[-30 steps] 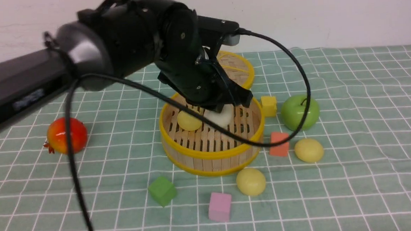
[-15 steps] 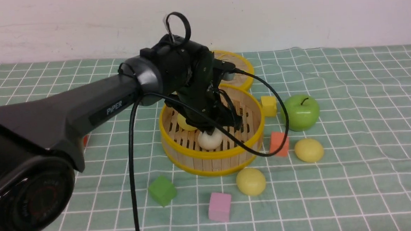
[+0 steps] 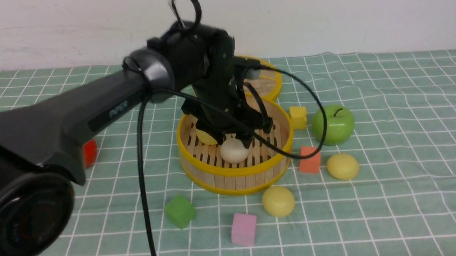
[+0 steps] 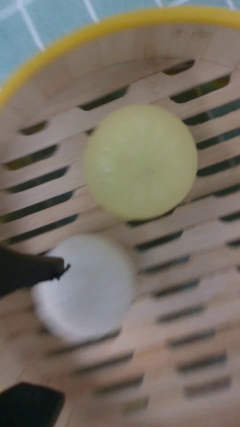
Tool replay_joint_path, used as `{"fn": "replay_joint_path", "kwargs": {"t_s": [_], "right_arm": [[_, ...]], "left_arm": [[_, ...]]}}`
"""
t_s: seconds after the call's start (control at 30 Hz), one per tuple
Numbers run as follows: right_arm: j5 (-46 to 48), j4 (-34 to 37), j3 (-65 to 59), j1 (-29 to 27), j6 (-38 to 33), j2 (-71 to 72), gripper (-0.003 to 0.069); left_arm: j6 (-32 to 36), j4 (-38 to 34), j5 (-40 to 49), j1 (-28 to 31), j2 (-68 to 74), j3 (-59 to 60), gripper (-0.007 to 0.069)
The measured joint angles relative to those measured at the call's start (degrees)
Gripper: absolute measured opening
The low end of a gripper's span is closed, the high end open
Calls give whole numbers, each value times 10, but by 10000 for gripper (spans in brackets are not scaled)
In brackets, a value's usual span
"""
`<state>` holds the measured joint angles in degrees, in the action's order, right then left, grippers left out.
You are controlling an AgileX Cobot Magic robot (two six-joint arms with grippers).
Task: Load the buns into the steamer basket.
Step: Use the right arm to grab a steamed stuffed bun
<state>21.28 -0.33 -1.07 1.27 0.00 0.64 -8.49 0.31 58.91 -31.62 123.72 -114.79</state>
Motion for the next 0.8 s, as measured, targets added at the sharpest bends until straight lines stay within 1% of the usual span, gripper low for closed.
{"fn": "replay_joint_path", "kwargs": {"t_s": [0.07, 0.1, 0.13, 0.23, 0.27, 0.3, 0.37, 0.4, 0.43, 0.47, 0.5, 0.53, 0.57, 0.63, 0.67, 0.7, 0.8], "right_arm": [[0, 0, 0, 0, 0, 0, 240], [0, 0, 0, 0, 0, 0, 240], [0, 0, 0, 0, 0, 0, 240], [0, 0, 0, 0, 0, 0, 240], [0, 0, 0, 0, 0, 0, 240], [0, 0, 0, 0, 0, 0, 240], [0, 0, 0, 0, 0, 0, 240], [0, 0, 0, 0, 0, 0, 240], [0, 0, 0, 0, 0, 0, 240], [0, 0, 0, 0, 0, 0, 240], [0, 0, 0, 0, 0, 0, 240], [0, 0, 0, 0, 0, 0, 240], [0, 0, 0, 0, 0, 0, 240], [0, 0, 0, 0, 0, 0, 240], [0, 0, 0, 0, 0, 0, 240], [0, 0, 0, 0, 0, 0, 240], [0, 0, 0, 0, 0, 0, 240]], "left_arm": [[7, -11, 22, 0, -29, -7, 470], [19, -26, 45, 0, -71, -10, 456], [20, -28, 52, 0, -77, -11, 452], [38, -43, 97, 0, -171, -6, 338], [40, -45, 104, 0, -201, 7, 283], [40, -46, 106, 0, -226, 20, 255], [41, -49, 104, 0, -288, 68, 168], [42, -50, 102, 0, -301, 80, 153], [43, -55, 93, 0, -334, 112, 117], [45, -61, 66, 0, -381, 165, 75], [48, -63, 47, 0, -416, 198, 52], [52, -68, 8, 0, -466, 259, 29], [53, -69, 1, 0, -466, 267, 27], [62, -75, -77, 0, -555, 380, 10], [70, -79, -119, 0, -595, 430, 6], [85, -86, -183, 0, -645, 493, 5], [108, -113, -315, 0, -774, 638, 6]]}}
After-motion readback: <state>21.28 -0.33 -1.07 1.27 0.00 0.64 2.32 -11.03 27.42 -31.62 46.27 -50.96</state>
